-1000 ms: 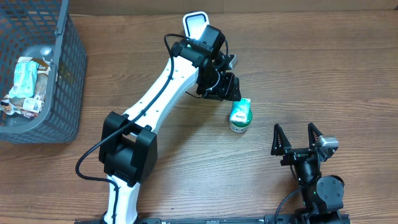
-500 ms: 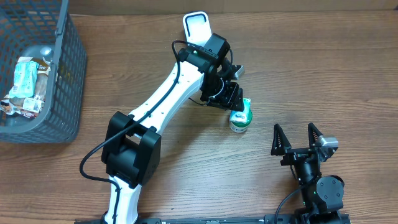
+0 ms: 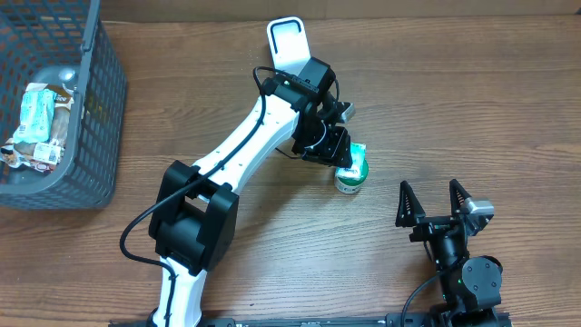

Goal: Scan the item barcode

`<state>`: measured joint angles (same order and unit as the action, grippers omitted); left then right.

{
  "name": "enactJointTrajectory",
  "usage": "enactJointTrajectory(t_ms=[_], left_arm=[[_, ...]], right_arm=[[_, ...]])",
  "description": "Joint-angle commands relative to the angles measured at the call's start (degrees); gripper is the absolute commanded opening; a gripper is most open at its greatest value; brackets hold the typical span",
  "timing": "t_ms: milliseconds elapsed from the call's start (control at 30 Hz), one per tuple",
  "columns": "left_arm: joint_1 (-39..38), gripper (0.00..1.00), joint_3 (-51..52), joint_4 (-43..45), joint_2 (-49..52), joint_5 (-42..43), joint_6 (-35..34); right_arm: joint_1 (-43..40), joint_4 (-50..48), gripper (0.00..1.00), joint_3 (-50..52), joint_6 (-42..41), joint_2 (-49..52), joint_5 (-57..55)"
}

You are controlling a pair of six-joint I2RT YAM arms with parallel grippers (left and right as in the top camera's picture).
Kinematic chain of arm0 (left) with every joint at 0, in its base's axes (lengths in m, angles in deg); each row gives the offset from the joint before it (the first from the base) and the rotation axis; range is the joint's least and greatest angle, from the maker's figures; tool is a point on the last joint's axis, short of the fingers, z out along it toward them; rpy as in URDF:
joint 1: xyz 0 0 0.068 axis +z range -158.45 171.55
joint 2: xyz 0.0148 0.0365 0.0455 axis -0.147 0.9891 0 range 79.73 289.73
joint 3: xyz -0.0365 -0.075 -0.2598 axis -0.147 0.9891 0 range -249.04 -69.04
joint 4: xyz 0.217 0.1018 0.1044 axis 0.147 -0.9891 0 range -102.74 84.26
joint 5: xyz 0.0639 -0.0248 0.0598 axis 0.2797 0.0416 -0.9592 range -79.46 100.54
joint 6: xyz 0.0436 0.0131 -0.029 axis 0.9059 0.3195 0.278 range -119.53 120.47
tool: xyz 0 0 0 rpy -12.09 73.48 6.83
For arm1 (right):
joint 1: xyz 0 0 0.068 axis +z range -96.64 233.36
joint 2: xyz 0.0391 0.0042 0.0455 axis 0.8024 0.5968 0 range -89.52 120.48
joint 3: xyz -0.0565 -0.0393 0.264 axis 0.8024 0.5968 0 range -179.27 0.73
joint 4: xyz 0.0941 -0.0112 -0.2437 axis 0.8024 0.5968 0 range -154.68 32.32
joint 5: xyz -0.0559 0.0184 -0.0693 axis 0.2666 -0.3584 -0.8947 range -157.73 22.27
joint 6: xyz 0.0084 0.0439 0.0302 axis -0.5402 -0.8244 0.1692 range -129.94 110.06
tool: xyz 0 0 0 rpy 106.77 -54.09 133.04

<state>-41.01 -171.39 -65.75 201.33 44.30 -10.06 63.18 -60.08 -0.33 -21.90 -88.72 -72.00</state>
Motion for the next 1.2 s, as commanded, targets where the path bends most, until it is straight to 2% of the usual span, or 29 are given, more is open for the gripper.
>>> enactJointTrajectory(t_ms=[0,400,433,567,633,667,967,1067,1167], left_arm=[[-0.5,0.44,0.7,1.0,-0.9,-0.3,0.0],[-0.9,0.38,4.5,3.9,-0.9,-0.9,-0.9],[-0.9,0.31,4.6,4.0,-0.9,-0.9,-0.9],[-0.7,0.22,4.4,3.9,-1.0,-0.7,-0.9],[-0.4,0.07,3.9,3.9,-1.1,-0.5,-0.9],[-0.2,0.04,3.7,3.9,-1.2,-0.2,-0.8],[2.6,0.04,0.5,3.3,-4.0,3.5,1.7],[3.5,0.04,0.4,1.7,-5.6,0.0,2.8],[3.9,0.04,0.4,-0.4,-7.1,-9.1,2.1]], right_arm=[[-0.2,-0.2,1.0,0.6,0.3,-0.6,0.3],[-0.2,-0.2,1.0,0.6,0.3,-0.6,0.3],[-0.2,-0.2,1.0,0.6,0.3,-0.6,0.3],[-0.2,-0.2,1.0,0.6,0.3,-0.6,0.3],[-0.2,-0.2,1.0,0.6,0.3,-0.6,0.3],[-0.2,-0.2,1.0,0.6,0.3,-0.6,0.3],[-0.2,-0.2,1.0,0.6,0.3,-0.6,0.3],[-0.2,-0.2,1.0,0.6,0.3,-0.6,0.3],[-0.2,-0.2,1.0,0.6,0.3,-0.6,0.3]])
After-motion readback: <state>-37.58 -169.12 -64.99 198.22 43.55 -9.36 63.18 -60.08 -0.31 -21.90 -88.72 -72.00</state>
